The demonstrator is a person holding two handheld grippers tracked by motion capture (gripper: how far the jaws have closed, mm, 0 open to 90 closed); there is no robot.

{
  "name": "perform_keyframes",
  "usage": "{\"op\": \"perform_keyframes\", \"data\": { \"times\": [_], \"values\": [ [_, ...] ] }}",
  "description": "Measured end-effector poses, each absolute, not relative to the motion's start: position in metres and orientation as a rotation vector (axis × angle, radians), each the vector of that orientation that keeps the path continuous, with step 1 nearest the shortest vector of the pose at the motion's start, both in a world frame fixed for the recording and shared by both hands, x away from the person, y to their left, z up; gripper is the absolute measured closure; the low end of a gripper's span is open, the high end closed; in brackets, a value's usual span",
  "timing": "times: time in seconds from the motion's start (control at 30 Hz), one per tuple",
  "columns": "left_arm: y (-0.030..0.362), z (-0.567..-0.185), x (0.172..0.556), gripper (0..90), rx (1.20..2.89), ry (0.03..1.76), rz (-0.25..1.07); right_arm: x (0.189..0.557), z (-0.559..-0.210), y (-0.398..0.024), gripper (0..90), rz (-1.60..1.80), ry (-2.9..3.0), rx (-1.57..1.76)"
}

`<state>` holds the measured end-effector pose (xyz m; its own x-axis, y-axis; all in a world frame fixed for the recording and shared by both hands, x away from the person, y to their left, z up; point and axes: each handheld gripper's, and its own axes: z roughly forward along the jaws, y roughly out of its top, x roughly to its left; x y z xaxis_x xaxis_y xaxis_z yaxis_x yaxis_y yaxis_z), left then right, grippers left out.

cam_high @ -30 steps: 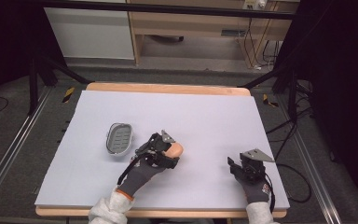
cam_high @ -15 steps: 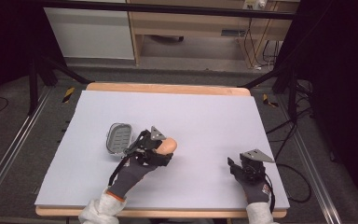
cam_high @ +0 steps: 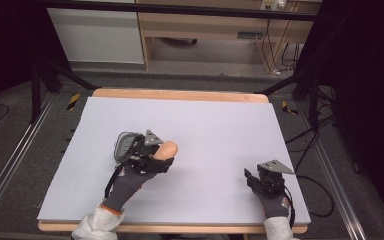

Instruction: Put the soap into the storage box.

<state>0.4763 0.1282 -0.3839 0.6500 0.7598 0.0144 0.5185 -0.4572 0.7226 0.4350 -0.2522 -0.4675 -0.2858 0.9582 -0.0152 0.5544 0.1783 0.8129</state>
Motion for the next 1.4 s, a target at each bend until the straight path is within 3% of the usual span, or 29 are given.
{"op": "perform_keyframes", "data": {
  "times": [0.6,1.4],
  "values": [
    [0.176,-0.364,0.487,32.0,2.068,1.100,0.516,0.435,-0.467,-0.251,46.8,0.976,1.928,1.418],
    [0.216,-0.386,0.505,32.0,2.008,1.260,0.539,0.435,-0.467,-0.251,46.8,0.976,1.925,1.416]
  ]
}}
